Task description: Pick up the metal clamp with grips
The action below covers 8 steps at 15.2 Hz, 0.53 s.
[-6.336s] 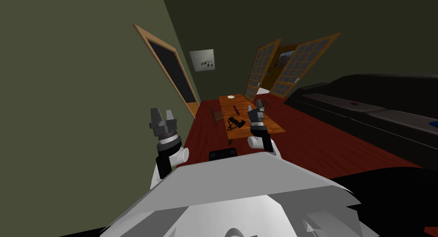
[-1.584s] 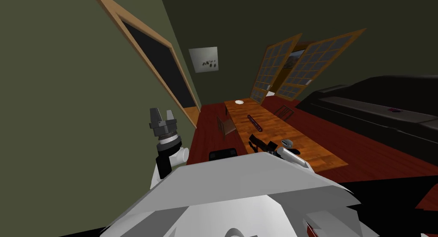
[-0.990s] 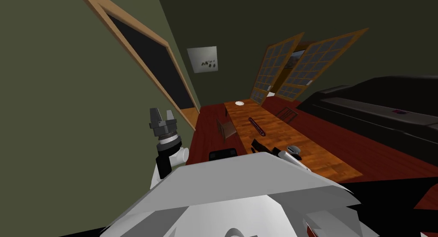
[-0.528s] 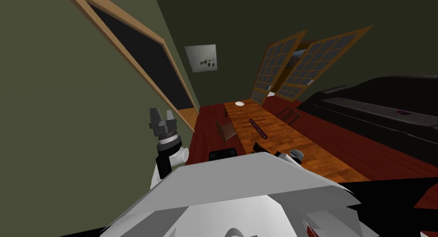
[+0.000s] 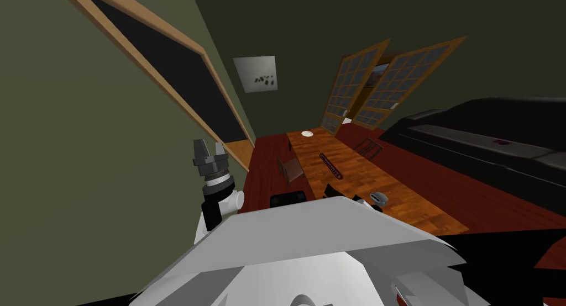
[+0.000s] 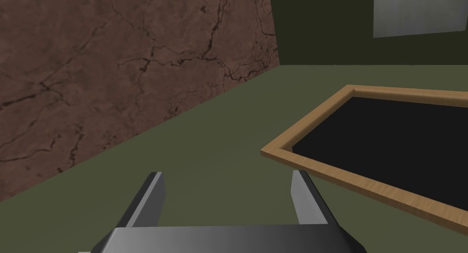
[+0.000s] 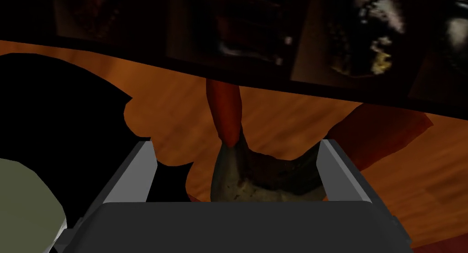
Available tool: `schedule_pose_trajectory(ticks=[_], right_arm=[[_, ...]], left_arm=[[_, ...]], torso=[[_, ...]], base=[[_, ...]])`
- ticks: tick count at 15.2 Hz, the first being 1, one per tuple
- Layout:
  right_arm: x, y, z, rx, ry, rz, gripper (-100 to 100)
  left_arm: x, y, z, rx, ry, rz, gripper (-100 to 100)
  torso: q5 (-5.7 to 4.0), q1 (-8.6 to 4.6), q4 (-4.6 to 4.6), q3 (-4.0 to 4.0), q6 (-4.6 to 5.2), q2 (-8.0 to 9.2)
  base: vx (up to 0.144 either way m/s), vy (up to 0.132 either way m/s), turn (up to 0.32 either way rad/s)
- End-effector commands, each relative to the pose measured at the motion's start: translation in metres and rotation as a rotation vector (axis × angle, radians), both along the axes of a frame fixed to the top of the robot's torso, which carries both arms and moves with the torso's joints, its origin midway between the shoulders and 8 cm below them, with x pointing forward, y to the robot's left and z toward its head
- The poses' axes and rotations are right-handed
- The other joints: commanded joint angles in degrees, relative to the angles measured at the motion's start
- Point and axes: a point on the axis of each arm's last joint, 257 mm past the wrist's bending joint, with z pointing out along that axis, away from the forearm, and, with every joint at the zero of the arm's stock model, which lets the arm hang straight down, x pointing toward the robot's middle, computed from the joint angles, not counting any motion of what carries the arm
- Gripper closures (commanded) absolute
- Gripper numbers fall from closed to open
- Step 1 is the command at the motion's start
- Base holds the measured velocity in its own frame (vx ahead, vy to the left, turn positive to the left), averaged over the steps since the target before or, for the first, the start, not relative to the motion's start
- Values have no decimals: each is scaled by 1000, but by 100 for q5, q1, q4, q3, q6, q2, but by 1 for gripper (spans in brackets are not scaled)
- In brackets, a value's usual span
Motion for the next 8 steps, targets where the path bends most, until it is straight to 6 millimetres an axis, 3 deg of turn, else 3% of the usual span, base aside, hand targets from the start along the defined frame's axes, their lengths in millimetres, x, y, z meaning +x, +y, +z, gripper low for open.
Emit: schedule_pose_trajectory(ticks=[1, 5, 6, 8], right_arm=[[0, 0, 0, 0, 0, 0, 100], [2, 2, 0, 5, -2, 1, 100], [0, -10, 8, 2, 4, -11, 100], [0, -16, 13, 3, 6, -17, 100]], left_arm=[[0, 0, 0, 0, 0, 0, 0], [0, 0, 0, 0, 0, 0, 0], [0, 0, 0, 0, 0, 0, 0], [0, 0, 0, 0, 0, 0, 0]], torso=[[0, 0, 0, 0, 0, 0], [-15, -23, -6, -1, 6, 4], [-16, -29, -6, -1, 7, 5], [-7, -19, -3, 6, 5, 15]], base=[[3, -8, 1], [2, 4, 6], [-22, 35, 83], [-40, 57, 89]])
